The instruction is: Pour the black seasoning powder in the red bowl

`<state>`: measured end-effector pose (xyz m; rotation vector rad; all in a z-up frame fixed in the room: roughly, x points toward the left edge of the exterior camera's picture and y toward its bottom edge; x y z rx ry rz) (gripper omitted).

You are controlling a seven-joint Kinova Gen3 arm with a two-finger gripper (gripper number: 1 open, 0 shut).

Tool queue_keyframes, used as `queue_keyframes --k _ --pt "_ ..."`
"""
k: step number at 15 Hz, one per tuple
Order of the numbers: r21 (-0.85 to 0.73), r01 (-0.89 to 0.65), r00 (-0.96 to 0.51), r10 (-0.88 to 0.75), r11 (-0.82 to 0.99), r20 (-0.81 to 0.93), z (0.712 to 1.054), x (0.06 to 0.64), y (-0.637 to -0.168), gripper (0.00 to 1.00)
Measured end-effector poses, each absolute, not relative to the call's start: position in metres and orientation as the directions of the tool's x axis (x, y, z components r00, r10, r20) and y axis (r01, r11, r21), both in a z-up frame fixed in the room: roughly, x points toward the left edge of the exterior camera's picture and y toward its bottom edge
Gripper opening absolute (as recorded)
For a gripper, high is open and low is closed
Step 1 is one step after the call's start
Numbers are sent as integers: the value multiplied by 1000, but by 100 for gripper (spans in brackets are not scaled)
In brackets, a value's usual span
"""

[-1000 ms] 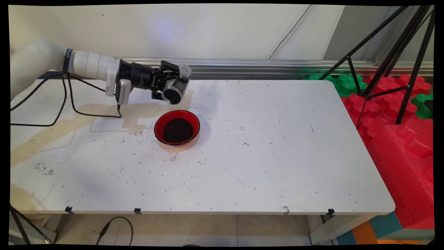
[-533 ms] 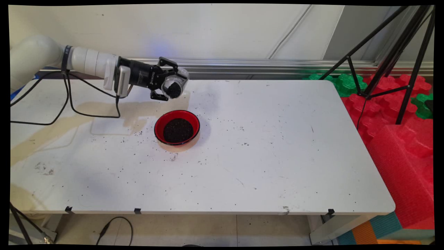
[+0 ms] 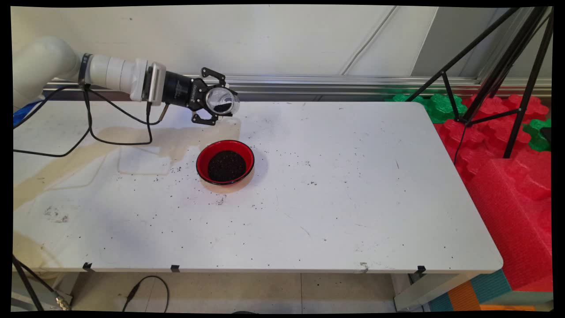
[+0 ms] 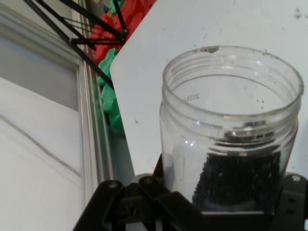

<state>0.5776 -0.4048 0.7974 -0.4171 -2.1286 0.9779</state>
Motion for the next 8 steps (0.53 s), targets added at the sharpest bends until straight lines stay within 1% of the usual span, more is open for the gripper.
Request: queue_keyframes --k 8 --pt "-582 -208 -608 362 786 706 806 580 -412 0"
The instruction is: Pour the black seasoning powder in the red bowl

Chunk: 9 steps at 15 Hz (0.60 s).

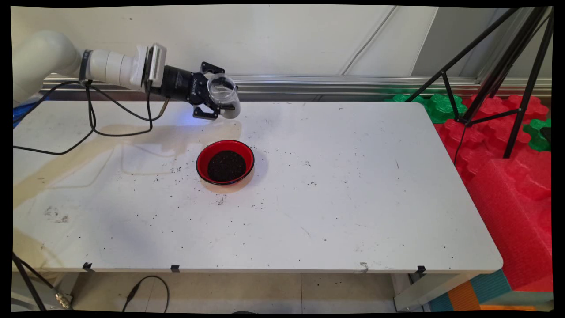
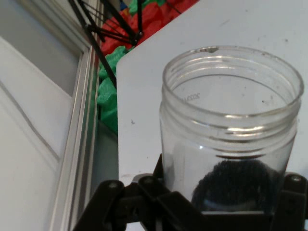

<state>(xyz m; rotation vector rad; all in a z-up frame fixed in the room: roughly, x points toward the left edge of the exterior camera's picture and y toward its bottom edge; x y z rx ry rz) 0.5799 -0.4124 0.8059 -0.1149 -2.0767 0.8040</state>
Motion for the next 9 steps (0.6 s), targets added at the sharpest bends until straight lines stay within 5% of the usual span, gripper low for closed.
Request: queue_keyframes --k 9 --pt "-307 -406 -462 96 861 882 814 583 -427 0"
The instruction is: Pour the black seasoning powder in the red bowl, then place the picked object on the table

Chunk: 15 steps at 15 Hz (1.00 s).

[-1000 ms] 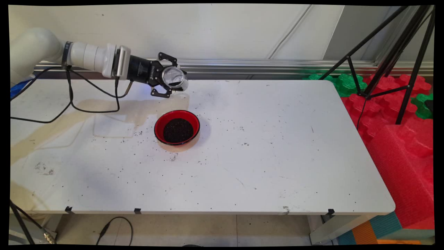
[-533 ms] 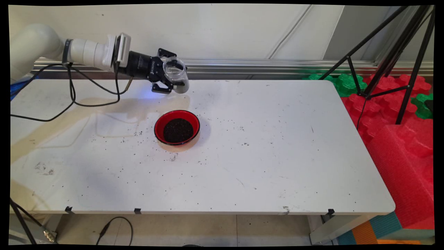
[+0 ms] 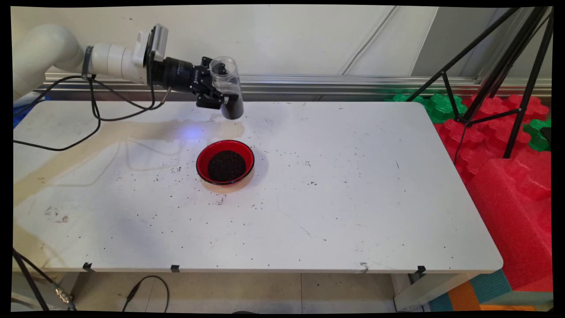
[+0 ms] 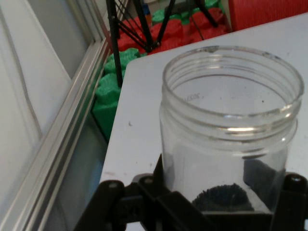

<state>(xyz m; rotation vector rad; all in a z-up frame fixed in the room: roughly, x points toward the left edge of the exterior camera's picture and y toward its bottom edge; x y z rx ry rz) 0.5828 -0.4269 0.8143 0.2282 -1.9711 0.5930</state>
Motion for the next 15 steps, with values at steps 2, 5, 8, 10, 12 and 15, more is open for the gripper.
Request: queue_keyframes --k 2,5,8,10,12,15 --pt "-255 -431 -433 50 866 900 815 582 -431 0" --pt "-177 -466 -388 -21 867 921 814 580 -440 0" --pt "-113 -489 -354 -79 865 932 811 578 -448 0" --pt "-62 -505 -328 -125 861 936 808 575 -455 0" --pt "-31 -515 -311 -153 857 938 804 573 -461 0" --pt "24 -531 -280 -202 847 938 796 568 -473 0"
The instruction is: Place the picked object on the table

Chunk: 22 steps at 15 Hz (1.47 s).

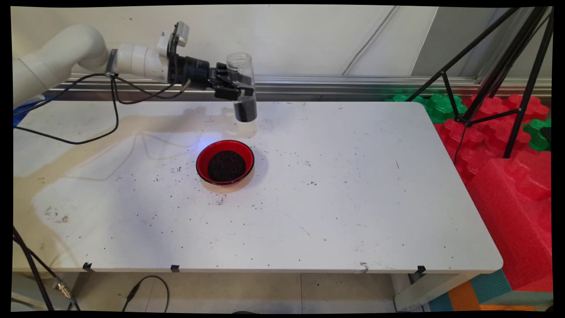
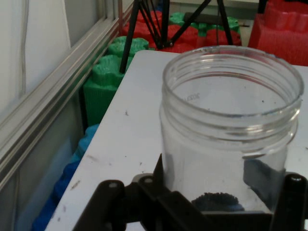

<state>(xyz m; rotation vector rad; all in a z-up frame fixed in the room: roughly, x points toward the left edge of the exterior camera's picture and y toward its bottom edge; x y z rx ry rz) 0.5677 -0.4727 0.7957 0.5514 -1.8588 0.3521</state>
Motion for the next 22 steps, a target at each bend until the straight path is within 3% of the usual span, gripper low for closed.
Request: queue_keyframes --k 22 --pt "107 -549 -260 -291 829 921 740 541 -510 0"
